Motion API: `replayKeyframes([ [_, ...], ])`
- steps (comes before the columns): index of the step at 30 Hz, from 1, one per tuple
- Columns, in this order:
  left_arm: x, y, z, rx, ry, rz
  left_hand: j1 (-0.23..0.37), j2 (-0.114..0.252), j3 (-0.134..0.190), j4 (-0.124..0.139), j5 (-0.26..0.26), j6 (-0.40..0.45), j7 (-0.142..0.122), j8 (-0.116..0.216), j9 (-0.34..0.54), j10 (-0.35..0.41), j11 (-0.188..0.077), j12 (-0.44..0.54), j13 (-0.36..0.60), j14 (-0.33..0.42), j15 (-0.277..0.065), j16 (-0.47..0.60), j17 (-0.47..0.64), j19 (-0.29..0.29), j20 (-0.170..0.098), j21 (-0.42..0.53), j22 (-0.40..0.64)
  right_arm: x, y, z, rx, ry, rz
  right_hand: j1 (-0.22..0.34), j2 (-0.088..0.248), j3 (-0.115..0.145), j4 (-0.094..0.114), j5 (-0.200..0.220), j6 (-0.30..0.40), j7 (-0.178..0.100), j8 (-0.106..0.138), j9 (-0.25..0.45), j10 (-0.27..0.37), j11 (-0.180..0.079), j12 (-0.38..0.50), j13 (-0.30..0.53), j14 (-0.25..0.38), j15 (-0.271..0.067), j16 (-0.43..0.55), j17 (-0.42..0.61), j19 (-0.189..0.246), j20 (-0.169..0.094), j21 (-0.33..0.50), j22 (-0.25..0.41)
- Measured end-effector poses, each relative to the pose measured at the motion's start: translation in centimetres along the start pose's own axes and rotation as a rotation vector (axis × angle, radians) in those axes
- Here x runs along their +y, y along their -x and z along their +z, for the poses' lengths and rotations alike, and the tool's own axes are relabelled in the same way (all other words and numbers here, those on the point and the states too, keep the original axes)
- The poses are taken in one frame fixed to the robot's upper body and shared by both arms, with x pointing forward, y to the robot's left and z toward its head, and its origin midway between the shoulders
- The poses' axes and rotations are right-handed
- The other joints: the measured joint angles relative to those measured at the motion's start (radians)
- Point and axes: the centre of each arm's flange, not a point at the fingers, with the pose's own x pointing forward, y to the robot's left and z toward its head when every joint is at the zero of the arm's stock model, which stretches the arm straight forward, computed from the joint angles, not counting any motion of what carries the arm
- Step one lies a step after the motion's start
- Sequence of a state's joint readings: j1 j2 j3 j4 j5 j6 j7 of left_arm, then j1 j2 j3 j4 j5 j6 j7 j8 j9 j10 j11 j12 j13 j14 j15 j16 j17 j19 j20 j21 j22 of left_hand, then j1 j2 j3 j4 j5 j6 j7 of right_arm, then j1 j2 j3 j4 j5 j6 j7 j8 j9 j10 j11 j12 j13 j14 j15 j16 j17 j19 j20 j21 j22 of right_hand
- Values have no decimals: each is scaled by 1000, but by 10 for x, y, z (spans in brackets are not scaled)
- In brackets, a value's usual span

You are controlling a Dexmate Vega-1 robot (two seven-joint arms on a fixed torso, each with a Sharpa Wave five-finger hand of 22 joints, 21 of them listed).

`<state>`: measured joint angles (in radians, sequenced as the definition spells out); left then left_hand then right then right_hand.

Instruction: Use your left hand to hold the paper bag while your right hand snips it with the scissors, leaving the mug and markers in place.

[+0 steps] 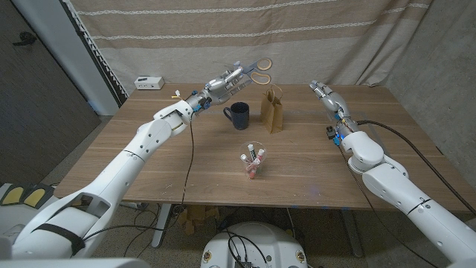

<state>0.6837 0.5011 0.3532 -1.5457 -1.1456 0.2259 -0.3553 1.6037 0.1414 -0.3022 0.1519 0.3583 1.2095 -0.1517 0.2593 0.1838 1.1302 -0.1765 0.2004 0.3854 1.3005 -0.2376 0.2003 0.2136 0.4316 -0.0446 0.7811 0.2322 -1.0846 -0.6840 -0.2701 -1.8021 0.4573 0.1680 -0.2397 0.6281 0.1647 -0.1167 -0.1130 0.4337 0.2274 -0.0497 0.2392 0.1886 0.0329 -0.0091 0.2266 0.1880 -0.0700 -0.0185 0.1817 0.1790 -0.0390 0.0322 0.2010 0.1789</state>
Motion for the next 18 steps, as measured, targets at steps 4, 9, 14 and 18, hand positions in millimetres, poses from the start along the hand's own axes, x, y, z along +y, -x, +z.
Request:
replayKeyframes([
  [4,0,-1,1,-1,-12,-3,0,0,0,0,0,0,0,0,0,0,0,0,-1,0,0,0,0,-7,0,6,0,1,1,2,-11,13,-6,0,0,4,4,-1,10,-4,5,0,7,-3,0,0,4,-4,0,0,0,0,0,0],
  [9,1,-1,2,-2,-24,-4,0,0,0,0,-2,0,0,0,0,0,0,0,-4,0,0,0,0,-9,-2,8,0,2,4,4,-29,30,-16,4,-3,8,0,-1,14,-8,5,0,12,-9,0,0,9,-9,0,0,5,-6,0,0],
  [14,3,-1,3,-2,-27,-3,0,0,0,0,-2,0,0,-1,0,0,0,3,-4,0,0,0,0,-9,-2,8,0,5,6,6,-48,47,-29,26,-1,16,-8,-1,31,-16,5,5,19,-16,4,0,17,-16,7,-1,28,-9,8,0],
  [18,3,-2,3,-3,-27,-2,0,0,0,0,-2,9,2,-2,-5,0,0,3,-4,0,0,0,0,-9,-2,15,0,11,7,7,-65,66,-37,53,-8,29,-21,-1,61,-7,13,5,44,-27,11,0,48,-14,8,-2,74,-9,23,0],
])
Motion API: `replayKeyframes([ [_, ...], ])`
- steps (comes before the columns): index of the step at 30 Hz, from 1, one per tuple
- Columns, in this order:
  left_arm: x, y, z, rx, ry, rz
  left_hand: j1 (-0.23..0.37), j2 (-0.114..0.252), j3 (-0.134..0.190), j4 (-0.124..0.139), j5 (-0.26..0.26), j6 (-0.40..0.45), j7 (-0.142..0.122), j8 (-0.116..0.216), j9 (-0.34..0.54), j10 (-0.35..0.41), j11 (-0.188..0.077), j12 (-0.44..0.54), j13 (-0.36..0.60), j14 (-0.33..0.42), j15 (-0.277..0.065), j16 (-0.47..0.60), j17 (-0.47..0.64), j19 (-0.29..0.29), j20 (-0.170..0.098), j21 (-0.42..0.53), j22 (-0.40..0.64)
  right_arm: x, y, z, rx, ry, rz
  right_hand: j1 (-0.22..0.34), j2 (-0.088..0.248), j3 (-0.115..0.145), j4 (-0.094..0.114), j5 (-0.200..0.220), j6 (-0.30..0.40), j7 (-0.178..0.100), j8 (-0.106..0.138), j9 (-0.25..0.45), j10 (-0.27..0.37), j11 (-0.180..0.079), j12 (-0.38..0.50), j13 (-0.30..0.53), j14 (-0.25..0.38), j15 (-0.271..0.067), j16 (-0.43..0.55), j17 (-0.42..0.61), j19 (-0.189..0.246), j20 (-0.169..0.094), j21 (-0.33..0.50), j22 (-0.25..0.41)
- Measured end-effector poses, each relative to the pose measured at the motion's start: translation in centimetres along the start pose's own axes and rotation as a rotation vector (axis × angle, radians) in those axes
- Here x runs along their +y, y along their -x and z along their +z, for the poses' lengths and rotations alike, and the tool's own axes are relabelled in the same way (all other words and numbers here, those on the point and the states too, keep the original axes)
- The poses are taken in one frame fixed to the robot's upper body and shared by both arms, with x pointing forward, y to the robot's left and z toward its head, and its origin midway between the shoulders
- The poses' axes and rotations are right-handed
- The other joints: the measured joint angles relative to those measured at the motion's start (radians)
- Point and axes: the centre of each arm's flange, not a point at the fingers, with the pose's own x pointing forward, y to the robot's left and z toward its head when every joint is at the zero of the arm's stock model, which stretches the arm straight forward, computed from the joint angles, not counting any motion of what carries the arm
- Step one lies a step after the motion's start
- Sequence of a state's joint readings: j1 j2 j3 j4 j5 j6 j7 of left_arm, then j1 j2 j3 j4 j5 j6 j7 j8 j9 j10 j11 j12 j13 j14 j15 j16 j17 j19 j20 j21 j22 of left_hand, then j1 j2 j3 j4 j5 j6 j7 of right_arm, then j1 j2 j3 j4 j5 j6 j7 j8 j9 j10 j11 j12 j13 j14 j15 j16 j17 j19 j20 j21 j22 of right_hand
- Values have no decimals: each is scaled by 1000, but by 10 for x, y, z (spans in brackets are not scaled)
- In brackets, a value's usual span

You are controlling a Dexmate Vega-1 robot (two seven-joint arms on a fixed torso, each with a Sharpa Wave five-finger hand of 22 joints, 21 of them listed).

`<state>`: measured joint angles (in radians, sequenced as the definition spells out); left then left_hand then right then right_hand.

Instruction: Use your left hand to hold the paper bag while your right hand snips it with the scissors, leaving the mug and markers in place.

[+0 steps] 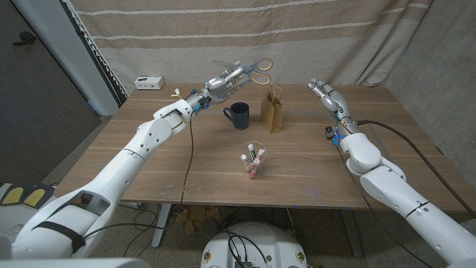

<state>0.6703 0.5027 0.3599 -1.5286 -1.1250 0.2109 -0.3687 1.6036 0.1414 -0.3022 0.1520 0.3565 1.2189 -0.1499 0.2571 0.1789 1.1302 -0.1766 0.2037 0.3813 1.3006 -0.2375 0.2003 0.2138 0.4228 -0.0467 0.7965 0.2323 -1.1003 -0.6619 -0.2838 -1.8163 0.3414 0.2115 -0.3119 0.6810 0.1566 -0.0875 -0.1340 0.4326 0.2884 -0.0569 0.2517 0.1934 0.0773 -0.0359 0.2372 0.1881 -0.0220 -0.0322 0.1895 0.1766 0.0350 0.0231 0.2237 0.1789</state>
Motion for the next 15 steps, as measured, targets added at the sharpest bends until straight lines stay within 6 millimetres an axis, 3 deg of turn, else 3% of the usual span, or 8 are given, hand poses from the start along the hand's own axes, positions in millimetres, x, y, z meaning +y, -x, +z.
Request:
replayKeyframes([
  [5,1,0,0,-3,5,6,0,0,0,0,0,3,1,-1,0,0,0,0,0,0,0,0,0,0,0,0,0,7,1,2,-24,35,-18,18,-5,7,-7,4,31,-1,7,0,31,-9,15,0,22,2,8,0,24,0,1,-2],
  [10,2,2,-1,-8,11,14,0,0,0,0,-3,5,2,-1,0,0,0,0,-4,-4,-4,0,0,-3,3,6,0,13,3,5,-48,59,-39,46,-22,15,-7,8,100,0,15,0,128,-19,43,0,153,-4,37,3,105,-18,13,-2],
  [15,2,3,0,-18,16,20,0,0,3,3,-6,5,2,-7,5,0,0,0,-4,-9,-2,0,0,-6,5,8,-5,18,4,7,-69,78,-59,56,-19,15,-7,16,116,-2,15,0,139,-14,45,0,168,-6,31,3,114,-18,13,-2],
])
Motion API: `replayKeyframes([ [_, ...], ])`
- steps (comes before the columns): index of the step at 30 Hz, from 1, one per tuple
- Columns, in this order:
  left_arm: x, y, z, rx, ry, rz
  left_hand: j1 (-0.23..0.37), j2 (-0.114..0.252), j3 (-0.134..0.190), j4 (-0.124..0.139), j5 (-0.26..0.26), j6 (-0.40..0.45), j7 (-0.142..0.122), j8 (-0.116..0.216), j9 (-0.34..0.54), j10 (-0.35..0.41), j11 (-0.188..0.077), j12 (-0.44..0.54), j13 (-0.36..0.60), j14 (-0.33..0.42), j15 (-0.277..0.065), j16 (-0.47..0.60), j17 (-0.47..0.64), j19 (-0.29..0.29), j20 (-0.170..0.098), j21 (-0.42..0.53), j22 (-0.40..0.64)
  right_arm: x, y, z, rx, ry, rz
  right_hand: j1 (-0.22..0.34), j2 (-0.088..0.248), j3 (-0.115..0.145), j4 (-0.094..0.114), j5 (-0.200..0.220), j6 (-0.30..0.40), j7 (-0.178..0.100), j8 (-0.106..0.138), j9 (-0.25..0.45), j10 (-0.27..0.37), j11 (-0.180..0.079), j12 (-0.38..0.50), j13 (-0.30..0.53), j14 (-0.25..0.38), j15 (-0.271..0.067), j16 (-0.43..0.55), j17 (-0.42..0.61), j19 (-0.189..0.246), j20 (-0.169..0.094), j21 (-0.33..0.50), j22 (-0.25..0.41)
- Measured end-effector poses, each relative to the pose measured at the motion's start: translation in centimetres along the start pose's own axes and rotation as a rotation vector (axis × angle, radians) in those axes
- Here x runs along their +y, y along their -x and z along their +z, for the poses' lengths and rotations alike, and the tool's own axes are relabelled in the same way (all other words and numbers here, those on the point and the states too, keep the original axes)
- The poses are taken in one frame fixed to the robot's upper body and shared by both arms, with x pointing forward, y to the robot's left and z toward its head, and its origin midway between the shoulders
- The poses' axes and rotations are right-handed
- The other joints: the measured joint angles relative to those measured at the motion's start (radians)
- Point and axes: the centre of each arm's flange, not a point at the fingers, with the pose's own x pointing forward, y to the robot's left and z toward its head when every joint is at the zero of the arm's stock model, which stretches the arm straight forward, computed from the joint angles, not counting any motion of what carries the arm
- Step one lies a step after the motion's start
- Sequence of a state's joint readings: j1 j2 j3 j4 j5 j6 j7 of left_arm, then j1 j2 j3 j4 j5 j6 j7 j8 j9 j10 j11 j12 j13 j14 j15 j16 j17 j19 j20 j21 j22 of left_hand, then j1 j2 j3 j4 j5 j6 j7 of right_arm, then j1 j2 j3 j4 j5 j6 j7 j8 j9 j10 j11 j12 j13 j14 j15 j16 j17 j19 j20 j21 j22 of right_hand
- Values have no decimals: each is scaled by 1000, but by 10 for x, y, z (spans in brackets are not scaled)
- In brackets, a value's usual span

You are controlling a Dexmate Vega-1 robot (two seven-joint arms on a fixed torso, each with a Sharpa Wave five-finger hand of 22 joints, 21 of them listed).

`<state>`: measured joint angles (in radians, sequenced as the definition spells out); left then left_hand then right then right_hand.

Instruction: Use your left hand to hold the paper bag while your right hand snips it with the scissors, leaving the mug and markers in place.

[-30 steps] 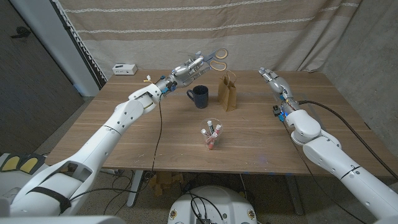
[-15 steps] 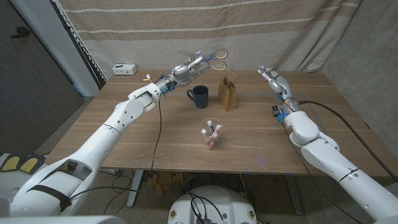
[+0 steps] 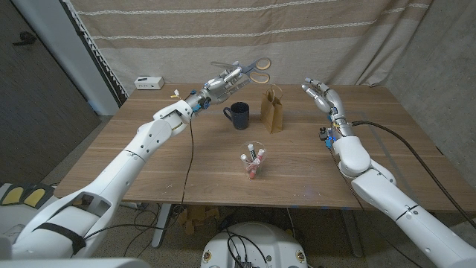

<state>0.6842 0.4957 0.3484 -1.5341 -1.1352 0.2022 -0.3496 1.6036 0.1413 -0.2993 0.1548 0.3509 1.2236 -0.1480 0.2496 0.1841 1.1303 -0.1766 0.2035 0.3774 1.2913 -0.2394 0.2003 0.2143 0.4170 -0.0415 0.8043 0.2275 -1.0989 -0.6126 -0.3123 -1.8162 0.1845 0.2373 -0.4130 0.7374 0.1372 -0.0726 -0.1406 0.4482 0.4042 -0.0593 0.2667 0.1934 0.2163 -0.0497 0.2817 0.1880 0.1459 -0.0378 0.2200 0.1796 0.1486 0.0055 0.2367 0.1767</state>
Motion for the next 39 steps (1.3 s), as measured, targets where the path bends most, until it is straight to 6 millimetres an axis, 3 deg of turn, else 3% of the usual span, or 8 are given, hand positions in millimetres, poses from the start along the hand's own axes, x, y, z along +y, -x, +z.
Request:
replayKeyframes([
  [14,1,2,0,-18,31,14,-4,-4,1,1,0,0,0,-3,-3,0,0,1,0,0,0,0,0,-3,-3,10,0,8,5,8,-39,57,-29,0,0,4,4,0,7,-7,0,0,-9,7,-11,0,-21,0,-14,0,0,11,-4,3],
  [20,1,3,0,-20,40,18,-5,-5,1,1,0,3,-4,-4,-5,0,0,1,0,0,0,0,0,-7,-7,13,0,10,7,12,-52,85,-30,0,0,4,4,0,7,-7,-4,0,-28,-2,-20,0,-21,0,-14,5,-11,22,-13,3],
  [30,1,3,-1,-19,52,21,-5,-5,1,1,0,8,-4,-8,-5,0,0,1,-5,0,0,0,0,-12,-1,21,0,17,9,15,-67,140,-33,4,4,5,11,0,15,-23,-8,0,-32,-19,-20,0,-21,0,-20,5,-24,34,-20,3],
  [39,1,3,-1,-20,56,21,-5,-5,1,1,-8,9,-2,-9,-5,4,-4,1,-5,0,0,0,0,-12,-1,28,-5,23,9,19,-89,192,-45,15,6,5,11,8,44,-63,-8,5,-38,-35,-27,0,-33,1,-28,5,-33,36,-28,3],
])
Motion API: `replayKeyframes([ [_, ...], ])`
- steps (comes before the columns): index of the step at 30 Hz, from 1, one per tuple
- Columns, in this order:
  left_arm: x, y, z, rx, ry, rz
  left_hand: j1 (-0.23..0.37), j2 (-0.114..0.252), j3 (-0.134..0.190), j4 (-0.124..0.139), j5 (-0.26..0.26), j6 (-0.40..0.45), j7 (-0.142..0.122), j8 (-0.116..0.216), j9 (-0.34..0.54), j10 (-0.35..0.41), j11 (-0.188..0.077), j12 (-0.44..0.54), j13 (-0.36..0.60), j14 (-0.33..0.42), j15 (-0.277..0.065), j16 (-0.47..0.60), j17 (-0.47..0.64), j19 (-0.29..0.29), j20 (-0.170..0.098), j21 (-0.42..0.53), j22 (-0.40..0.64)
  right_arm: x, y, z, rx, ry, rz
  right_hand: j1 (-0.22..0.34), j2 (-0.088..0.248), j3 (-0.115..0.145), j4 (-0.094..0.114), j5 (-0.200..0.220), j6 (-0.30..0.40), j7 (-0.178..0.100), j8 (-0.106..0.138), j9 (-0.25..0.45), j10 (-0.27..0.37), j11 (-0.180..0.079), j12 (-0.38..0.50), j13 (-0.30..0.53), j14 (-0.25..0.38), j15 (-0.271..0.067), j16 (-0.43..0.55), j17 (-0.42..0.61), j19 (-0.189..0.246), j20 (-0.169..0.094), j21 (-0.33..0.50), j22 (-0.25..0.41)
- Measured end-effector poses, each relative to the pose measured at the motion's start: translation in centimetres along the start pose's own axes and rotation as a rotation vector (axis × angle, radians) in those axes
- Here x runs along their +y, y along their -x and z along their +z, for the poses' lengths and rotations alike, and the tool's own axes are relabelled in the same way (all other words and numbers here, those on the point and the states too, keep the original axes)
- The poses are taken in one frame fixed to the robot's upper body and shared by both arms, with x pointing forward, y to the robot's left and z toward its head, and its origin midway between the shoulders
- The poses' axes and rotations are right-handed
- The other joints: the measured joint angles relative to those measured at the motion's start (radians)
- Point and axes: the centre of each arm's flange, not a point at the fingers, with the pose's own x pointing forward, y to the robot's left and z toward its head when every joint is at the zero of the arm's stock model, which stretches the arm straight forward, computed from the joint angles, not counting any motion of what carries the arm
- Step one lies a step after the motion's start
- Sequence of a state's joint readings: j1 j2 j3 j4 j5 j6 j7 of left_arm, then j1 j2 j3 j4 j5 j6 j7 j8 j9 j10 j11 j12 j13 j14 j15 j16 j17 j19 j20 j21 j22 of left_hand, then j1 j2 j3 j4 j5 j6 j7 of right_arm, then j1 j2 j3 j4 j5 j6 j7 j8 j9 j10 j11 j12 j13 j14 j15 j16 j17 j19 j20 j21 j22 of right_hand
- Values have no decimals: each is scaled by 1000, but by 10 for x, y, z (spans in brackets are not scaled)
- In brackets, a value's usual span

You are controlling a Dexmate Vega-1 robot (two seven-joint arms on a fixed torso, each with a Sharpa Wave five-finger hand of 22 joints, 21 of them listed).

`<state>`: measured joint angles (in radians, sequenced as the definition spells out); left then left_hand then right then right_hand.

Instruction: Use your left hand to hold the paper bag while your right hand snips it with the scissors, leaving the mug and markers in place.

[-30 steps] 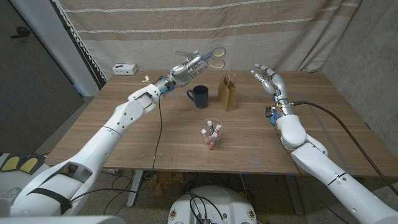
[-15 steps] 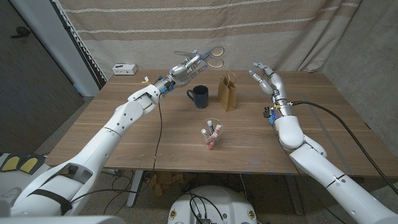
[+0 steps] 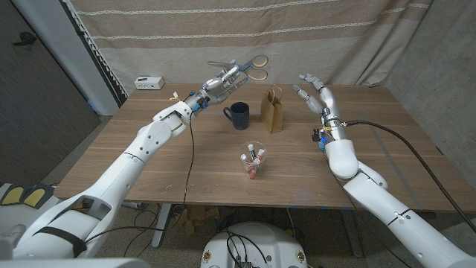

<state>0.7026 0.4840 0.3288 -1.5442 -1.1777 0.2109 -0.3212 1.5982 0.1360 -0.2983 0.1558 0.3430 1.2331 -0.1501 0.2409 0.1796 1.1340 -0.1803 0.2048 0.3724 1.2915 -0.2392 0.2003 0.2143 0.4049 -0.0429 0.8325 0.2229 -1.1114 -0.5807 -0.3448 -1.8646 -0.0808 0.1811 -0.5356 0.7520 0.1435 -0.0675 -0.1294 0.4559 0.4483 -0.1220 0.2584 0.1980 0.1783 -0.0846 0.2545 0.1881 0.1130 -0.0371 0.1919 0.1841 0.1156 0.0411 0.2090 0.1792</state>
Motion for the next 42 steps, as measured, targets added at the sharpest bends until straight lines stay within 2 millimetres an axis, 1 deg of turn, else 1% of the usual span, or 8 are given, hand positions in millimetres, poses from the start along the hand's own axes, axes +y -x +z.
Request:
replayKeyframes([
  [5,0,0,0,0,2,0,0,0,4,-4,0,0,0,-1,0,0,0,0,-1,0,0,0,0,0,0,4,0,2,0,3,-18,32,-12,5,5,3,-3,0,0,0,0,0,-4,-3,-7,0,-14,3,-1,0,-14,0,-6,5],
  [14,0,0,-1,2,10,3,0,0,4,-4,0,0,0,-3,0,0,0,0,-2,0,0,0,0,0,0,4,0,8,2,9,-58,61,-37,16,-5,3,-3,0,13,-12,0,0,-11,-3,-8,0,-22,1,-7,-3,-22,-3,-10,5],
  [21,2,-1,-2,5,24,15,-12,1,4,-4,0,2,2,1,-1,0,0,0,-9,0,0,0,0,-9,-2,12,0,13,1,14,-91,82,-42,16,-5,3,-3,7,13,-12,0,0,-13,-5,-8,0,-34,1,-7,-3,-30,-5,-9,5],
  [23,2,-1,-2,5,27,18,-12,1,4,-4,0,2,2,1,-1,0,0,0,-9,0,0,0,0,-9,-2,12,-2,15,1,15,-100,87,-42,21,-10,3,-3,7,13,-13,0,0,-23,-24,-8,0,-34,1,-7,-3,-33,-3,-9,5],
  [25,3,-1,-2,4,30,20,-12,1,4,-4,0,2,2,1,-1,2,-2,0,-9,0,0,0,0,-9,-2,12,-5,17,0,16,-112,94,-42,21,-10,3,-3,11,16,-23,-4,0,-21,-46,-12,0,-34,1,-7,-1,-39,-4,-9,5],
  [29,4,0,-3,5,36,26,-12,2,4,-4,-7,2,2,1,0,4,-4,0,-9,0,0,0,0,-9,-2,12,-5,20,-1,18,-132,108,-42,21,-10,3,-3,12,24,-35,-4,0,-25,-50,-15,0,-43,3,-7,0,-46,0,-9,5],
  [33,4,0,-3,6,41,29,-13,2,4,-4,-7,3,3,1,0,4,-4,0,-15,0,0,0,0,-9,-2,18,-5,25,-2,20,-151,127,-43,26,-15,3,-3,13,37,-48,-4,0,-19,-77,-15,0,-46,-1,-7,0,-46,0,-9,5],
  [42,4,1,-5,8,52,32,-13,2,6,-3,-7,3,3,1,0,4,-4,0,-15,0,0,0,0,-9,-2,22,-5,33,-5,23,-186,180,-36,26,-16,3,-3,21,37,-48,-4,0,-32,-93,-22,0,-65,-2,-11,-1,-60,0,-13,5],
])
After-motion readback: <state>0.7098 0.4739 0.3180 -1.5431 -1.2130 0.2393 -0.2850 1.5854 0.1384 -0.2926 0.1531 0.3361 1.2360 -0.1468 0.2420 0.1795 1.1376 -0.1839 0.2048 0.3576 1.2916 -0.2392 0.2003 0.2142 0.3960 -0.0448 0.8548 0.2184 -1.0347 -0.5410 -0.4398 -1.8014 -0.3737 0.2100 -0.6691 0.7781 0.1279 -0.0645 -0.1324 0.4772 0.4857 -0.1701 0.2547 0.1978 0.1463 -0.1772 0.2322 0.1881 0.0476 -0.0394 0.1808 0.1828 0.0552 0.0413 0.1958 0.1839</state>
